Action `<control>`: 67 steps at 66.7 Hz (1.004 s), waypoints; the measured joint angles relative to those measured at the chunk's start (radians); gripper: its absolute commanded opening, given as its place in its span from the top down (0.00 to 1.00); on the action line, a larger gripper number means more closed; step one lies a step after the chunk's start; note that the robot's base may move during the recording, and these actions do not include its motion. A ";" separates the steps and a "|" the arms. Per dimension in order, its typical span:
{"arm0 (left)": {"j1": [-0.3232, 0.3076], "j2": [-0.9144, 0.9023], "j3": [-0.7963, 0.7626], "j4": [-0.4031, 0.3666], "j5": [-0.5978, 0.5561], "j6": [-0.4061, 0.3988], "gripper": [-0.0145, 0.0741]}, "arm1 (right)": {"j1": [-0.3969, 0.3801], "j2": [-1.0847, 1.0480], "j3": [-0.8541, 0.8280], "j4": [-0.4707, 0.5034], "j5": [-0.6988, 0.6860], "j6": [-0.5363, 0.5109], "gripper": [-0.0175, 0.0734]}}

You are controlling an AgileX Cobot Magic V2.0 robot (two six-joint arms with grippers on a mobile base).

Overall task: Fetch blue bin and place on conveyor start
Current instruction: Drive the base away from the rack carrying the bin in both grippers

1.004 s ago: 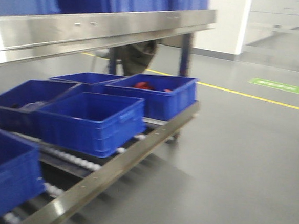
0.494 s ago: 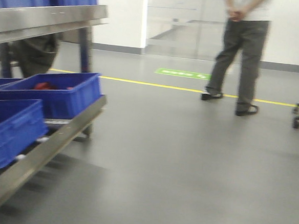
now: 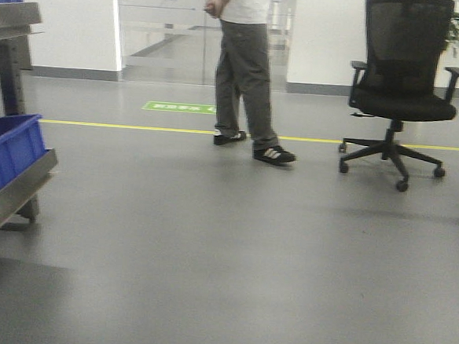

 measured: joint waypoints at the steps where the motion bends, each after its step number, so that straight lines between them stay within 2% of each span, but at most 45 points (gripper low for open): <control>1: 0.000 0.000 0.000 0.000 0.000 0.000 0.96 | 0.000 0.000 0.000 -0.002 0.000 0.000 0.97; 67: 0.000 0.000 0.000 0.001 0.000 -0.002 0.96 | 0.000 0.000 0.000 -0.001 0.002 0.000 0.97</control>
